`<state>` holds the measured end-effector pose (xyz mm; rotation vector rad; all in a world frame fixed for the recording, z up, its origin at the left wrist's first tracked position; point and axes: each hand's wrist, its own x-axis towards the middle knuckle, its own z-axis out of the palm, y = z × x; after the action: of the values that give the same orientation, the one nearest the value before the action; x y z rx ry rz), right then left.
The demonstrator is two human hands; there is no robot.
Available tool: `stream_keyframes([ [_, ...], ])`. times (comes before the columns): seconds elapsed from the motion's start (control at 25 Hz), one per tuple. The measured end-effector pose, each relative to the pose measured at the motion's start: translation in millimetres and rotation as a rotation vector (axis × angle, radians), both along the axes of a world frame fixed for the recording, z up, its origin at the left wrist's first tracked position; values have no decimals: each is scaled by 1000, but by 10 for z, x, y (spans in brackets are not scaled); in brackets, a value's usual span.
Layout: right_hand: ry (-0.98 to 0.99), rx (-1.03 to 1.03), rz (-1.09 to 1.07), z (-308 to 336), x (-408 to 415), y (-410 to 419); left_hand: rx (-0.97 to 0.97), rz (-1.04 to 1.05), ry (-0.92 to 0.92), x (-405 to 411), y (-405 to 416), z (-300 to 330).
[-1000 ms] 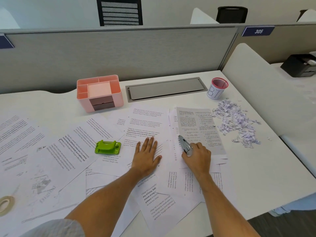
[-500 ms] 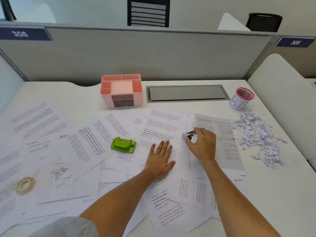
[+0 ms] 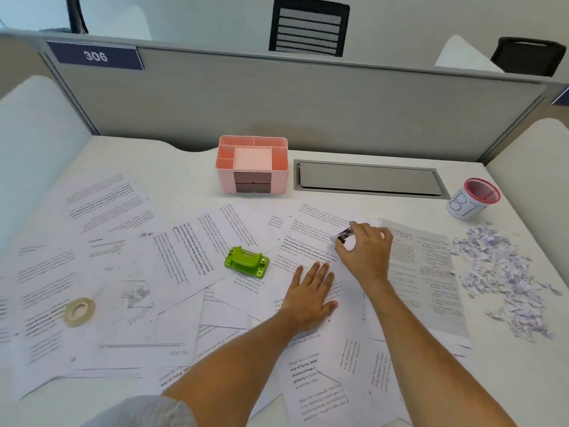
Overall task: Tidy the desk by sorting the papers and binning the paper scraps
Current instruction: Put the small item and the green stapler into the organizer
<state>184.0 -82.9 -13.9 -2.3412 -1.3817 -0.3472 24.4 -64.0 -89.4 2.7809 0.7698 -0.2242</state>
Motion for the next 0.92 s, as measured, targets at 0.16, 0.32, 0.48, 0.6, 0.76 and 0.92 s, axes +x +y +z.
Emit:
stream_keyframes([
  [0.16, -2, 54, 27, 80, -82, 259, -31, 5, -61, -25, 83, 90],
  [0.32, 28, 80, 77, 194, -169, 609, 75, 110, -213, -170, 463, 292],
  [0.48, 75, 80, 161, 380, -302, 1015, 130, 298, -286, -491, 1052, 474],
  [0.6, 135, 87, 268, 535, -413, 1343, 148, 420, -264, -815, 1470, 485],
  [0.76, 197, 48, 387, 694, -610, 1785, 122, 561, -162, -1330, 1877, 323],
  [0.92, 193, 12, 453, 728, -806, 2129, 96, 628, -53, -1688, 2053, 128],
])
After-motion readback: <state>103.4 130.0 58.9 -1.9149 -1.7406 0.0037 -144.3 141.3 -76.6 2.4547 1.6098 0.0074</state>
